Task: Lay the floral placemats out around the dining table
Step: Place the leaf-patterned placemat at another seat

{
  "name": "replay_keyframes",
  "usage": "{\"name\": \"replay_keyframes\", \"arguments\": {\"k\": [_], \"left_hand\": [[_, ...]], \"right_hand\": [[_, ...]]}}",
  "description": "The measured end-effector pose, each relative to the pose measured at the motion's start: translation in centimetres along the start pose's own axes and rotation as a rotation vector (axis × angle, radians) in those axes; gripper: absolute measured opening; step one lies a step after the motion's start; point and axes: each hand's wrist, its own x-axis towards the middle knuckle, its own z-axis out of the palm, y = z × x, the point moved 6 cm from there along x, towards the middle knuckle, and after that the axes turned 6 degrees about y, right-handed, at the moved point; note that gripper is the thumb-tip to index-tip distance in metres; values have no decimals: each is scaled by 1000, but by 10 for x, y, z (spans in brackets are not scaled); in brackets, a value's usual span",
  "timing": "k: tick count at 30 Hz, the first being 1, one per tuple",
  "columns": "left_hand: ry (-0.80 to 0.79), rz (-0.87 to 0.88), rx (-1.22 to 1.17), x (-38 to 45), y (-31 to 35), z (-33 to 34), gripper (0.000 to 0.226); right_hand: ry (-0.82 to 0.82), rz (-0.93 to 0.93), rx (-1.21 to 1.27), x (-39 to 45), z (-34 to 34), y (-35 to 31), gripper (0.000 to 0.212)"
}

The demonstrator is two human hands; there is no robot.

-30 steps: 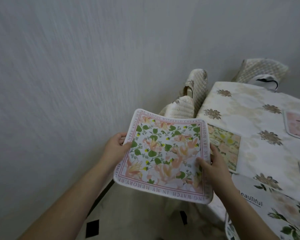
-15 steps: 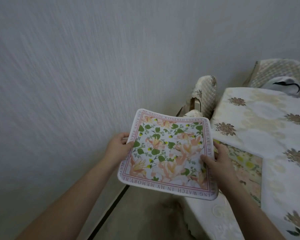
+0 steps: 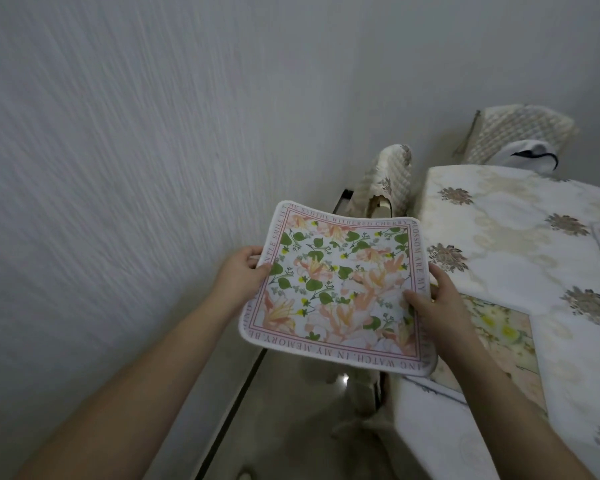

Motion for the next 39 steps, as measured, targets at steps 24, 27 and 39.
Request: {"name": "replay_keyframes", "arguments": {"k": [24, 27, 39], "left_hand": [[-422, 107, 24, 196, 70, 117, 26], [-448, 134, 75, 213, 86, 148, 22], [-615, 241, 144, 271, 144, 256, 20]], "right_hand": [[447, 114, 80, 81, 2, -8, 55], [481, 143, 109, 103, -7, -1, 54], [645, 248, 208, 155, -39, 11, 50]]}}
